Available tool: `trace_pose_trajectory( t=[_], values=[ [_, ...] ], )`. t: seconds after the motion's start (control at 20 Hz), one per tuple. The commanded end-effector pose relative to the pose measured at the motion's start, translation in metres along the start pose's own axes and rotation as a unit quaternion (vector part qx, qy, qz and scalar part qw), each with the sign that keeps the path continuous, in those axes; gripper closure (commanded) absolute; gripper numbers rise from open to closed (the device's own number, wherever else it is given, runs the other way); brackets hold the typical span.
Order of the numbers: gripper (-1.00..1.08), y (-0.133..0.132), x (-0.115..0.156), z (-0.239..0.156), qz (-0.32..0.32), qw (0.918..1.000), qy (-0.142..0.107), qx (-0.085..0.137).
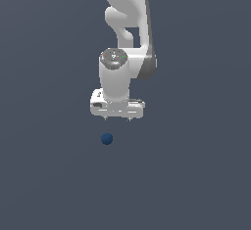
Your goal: Pick up the object and move it to a goal position.
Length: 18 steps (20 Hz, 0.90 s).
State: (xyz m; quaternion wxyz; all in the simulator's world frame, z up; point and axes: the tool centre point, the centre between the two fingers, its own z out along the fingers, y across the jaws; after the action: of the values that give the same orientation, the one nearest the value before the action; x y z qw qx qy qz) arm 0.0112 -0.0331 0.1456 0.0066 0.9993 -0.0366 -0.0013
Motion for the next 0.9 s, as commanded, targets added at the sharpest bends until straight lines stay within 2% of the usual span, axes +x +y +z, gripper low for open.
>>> trace_pose_trajectory(
  t=[0.0,0.45,0.85],
  values=[
    [-0.92,0.009,0.008,0.011,0.018,0.9998,0.0,0.002],
    [-0.92,0.042,0.037,0.052,0.084,0.9964,0.0,0.006],
    [-0.92,0.053,0.044,0.065,0.103,0.9946,0.0,0.007]
  ],
)
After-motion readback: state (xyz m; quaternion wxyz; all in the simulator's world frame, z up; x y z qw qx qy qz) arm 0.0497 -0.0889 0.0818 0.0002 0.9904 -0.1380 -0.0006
